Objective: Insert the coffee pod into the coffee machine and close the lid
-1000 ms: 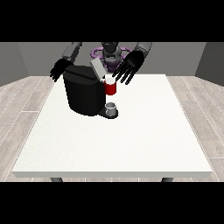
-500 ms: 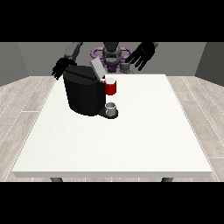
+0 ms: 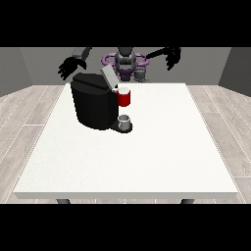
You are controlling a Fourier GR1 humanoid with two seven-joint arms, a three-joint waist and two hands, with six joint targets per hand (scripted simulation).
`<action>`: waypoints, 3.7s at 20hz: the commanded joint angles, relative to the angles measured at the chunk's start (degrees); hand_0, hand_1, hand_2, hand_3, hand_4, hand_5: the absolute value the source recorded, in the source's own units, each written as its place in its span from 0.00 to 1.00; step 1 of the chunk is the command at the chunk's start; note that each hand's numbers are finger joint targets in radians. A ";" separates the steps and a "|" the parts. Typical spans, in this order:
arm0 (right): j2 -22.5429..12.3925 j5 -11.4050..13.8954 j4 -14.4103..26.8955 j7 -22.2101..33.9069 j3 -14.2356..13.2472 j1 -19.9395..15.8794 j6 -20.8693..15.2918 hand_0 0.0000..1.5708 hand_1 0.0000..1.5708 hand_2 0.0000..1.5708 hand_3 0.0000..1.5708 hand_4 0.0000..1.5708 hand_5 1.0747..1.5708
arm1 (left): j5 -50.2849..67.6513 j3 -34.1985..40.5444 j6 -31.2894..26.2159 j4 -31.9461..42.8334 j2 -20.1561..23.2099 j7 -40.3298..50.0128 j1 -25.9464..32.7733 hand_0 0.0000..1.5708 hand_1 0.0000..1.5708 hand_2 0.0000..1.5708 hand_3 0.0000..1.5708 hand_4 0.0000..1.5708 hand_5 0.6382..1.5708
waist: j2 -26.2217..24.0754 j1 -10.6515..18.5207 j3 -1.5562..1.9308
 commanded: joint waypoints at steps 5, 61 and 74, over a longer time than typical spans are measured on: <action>-2.40 1.05 -6.38 4.06 3.66 0.75 3.95 0.00 0.00 0.00 0.00 0.22 1.00 | 6.33 3.22 -2.36 -1.36 -2.58 -0.78 11.24 0.00 0.00 0.00 0.00 0.00 1.00 | -5.96 2.65 -0.01; -2.04 6.73 10.52 2.79 6.29 -30.35 11.95 0.00 0.00 0.00 0.00 0.00 1.00 | 24.00 -6.22 1.28 -37.66 -2.03 9.23 29.12 0.00 0.00 0.00 0.00 0.00 1.00 | 11.93 6.95 0.02; -2.78 7.36 15.22 3.18 5.01 -37.83 12.45 0.00 0.00 0.00 0.00 0.07 1.00 | 23.84 -7.74 2.88 -38.41 -1.75 10.98 28.93 0.00 0.00 0.00 0.00 0.09 1.00 | 12.85 9.60 0.02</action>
